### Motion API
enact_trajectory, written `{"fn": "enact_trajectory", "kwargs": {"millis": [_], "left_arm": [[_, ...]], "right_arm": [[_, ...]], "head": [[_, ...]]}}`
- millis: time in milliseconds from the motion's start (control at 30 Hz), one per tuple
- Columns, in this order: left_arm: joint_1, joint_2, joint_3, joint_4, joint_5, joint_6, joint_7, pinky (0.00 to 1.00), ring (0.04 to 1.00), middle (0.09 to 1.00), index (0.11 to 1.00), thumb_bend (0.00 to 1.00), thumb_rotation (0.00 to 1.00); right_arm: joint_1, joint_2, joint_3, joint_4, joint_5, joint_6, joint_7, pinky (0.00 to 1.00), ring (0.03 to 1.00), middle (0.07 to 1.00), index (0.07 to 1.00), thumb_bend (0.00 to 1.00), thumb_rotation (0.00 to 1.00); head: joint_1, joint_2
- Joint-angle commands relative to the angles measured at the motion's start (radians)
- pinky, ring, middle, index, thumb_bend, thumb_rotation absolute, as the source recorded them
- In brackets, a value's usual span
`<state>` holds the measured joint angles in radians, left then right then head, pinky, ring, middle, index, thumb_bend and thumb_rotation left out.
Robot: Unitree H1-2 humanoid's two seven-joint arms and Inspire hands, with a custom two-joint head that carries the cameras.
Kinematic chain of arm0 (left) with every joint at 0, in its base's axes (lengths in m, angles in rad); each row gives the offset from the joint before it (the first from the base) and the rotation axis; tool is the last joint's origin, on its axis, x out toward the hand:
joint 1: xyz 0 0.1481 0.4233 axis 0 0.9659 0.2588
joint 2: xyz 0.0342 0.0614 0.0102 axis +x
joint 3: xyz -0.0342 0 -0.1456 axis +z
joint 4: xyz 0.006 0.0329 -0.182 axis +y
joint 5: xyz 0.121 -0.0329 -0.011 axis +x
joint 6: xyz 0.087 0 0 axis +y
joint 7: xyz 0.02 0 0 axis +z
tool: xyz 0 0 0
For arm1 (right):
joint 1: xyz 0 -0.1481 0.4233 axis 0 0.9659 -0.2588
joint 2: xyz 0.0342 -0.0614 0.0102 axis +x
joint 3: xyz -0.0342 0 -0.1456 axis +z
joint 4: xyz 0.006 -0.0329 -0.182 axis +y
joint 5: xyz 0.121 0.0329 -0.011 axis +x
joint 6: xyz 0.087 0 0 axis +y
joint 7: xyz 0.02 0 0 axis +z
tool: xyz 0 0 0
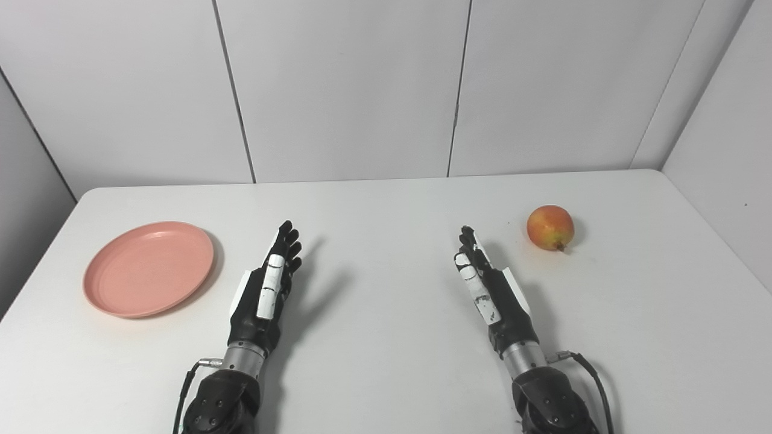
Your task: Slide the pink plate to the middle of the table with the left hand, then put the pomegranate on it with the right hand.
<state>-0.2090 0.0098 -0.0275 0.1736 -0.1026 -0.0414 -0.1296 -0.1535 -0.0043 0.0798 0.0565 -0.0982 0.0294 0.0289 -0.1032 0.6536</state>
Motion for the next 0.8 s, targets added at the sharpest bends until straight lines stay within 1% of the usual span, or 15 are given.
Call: {"fn": "enact_trajectory", "kwargs": {"millis": [0, 33, 67, 100, 133, 167, 200, 233, 267, 300, 333, 367, 467, 633, 767], "left_arm": [[-0.035, -0.003, -0.004, -0.010, 0.011, -0.043, 0.001, 1.00, 1.000, 1.000, 1.000, 0.65, 1.00], [-0.033, -0.006, -0.009, -0.007, 0.015, -0.049, 0.002, 1.00, 1.000, 1.000, 1.000, 0.64, 1.00], [-0.032, -0.009, -0.012, -0.005, 0.018, -0.053, 0.002, 1.00, 1.000, 1.000, 1.000, 0.63, 1.00], [-0.030, -0.015, -0.021, 0.000, 0.035, -0.058, 0.010, 1.00, 1.000, 1.000, 1.000, 0.63, 1.00], [-0.028, -0.020, -0.027, 0.003, 0.047, -0.063, 0.017, 1.00, 1.000, 1.000, 1.000, 0.63, 1.00], [-0.030, -0.029, -0.032, 0.019, 0.059, -0.076, 0.024, 1.00, 1.000, 1.000, 1.000, 0.62, 1.00], [-0.032, -0.035, -0.036, 0.031, 0.067, -0.087, 0.029, 1.00, 1.000, 1.000, 1.000, 0.63, 1.00], [-0.034, -0.045, -0.040, 0.046, 0.077, -0.098, 0.037, 1.00, 1.000, 1.000, 1.000, 0.62, 1.00], [-0.035, -0.051, -0.042, 0.057, 0.085, -0.106, 0.043, 1.00, 1.000, 1.000, 1.000, 0.62, 1.00], [-0.036, -0.063, -0.045, 0.062, 0.098, -0.109, 0.058, 1.00, 1.000, 1.000, 1.000, 0.61, 1.00], [-0.036, -0.071, -0.047, 0.067, 0.108, -0.111, 0.069, 1.00, 1.000, 1.000, 1.000, 0.62, 1.00], [-0.035, -0.084, -0.049, 0.068, 0.120, -0.112, 0.085, 1.00, 1.000, 1.000, 1.000, 0.62, 1.00], [-0.035, -0.103, -0.057, 0.074, 0.148, -0.115, 0.112, 1.00, 1.000, 1.000, 1.000, 0.64, 1.00], [-0.041, -0.101, -0.076, 0.094, 0.224, -0.091, 0.151, 1.00, 1.000, 1.000, 1.000, 0.69, 1.00], [-0.049, -0.101, -0.071, 0.113, 0.225, -0.109, 0.161, 1.00, 1.000, 1.000, 1.000, 0.67, 1.00]], "right_arm": [[-0.033, -0.001, -0.009, -0.024, 0.014, -0.039, -0.001, 1.00, 1.000, 1.000, 1.000, 0.65, 0.99], [-0.030, -0.006, -0.013, -0.025, 0.017, -0.040, -0.001, 1.00, 1.000, 1.000, 1.000, 0.66, 0.99], [-0.028, -0.009, -0.016, -0.025, 0.019, -0.041, 0.000, 1.00, 1.000, 1.000, 1.000, 0.66, 0.99], [-0.023, -0.012, -0.026, -0.024, 0.037, -0.052, 0.006, 1.00, 1.000, 1.000, 1.000, 0.66, 0.98], [-0.020, -0.015, -0.034, -0.023, 0.051, -0.061, 0.010, 1.00, 1.000, 1.000, 1.000, 0.66, 0.96], [-0.014, -0.016, -0.049, -0.022, 0.078, -0.064, 0.015, 1.00, 1.000, 1.000, 1.000, 0.65, 0.95], [-0.010, -0.017, -0.059, -0.022, 0.098, -0.066, 0.017, 1.00, 1.000, 1.000, 0.996, 0.66, 0.89], [-0.005, -0.025, -0.067, -0.022, 0.111, -0.072, 0.024, 1.00, 1.000, 1.000, 0.996, 0.66, 0.86], [-0.002, -0.031, -0.071, -0.021, 0.120, -0.076, 0.029, 1.00, 1.000, 1.000, 0.997, 0.66, 0.86], [-0.001, -0.043, -0.073, -0.016, 0.133, -0.093, 0.044, 1.00, 1.000, 1.000, 0.999, 0.66, 0.85], [0.000, -0.051, -0.074, -0.011, 0.143, -0.106, 0.055, 1.00, 1.000, 1.000, 1.000, 0.64, 0.85], [0.000, -0.062, -0.075, -0.005, 0.157, -0.115, 0.071, 1.00, 1.000, 1.000, 1.000, 0.64, 0.86], [0.001, -0.083, -0.080, 0.014, 0.184, -0.142, 0.098, 1.00, 1.000, 1.000, 1.000, 0.62, 0.87], [-0.003, -0.104, -0.083, 0.062, 0.196, -0.214, 0.119, 1.00, 1.000, 1.000, 1.000, 0.58, 0.88], [-0.008, -0.108, -0.085, 0.093, 0.197, -0.245, 0.128, 1.00, 1.000, 1.000, 1.000, 0.60, 0.89]], "head": [[0.010, -0.002], [0.073, -0.014], [0.073, -0.014], [0.139, -0.030], [0.151, -0.032], [0.214, -0.049], [0.223, -0.052], [0.274, -0.069], [0.274, -0.069], [0.314, -0.086], [0.319, -0.088], [0.349, -0.101], [0.377, -0.113], [0.405, -0.139], [0.399, -0.149]]}}
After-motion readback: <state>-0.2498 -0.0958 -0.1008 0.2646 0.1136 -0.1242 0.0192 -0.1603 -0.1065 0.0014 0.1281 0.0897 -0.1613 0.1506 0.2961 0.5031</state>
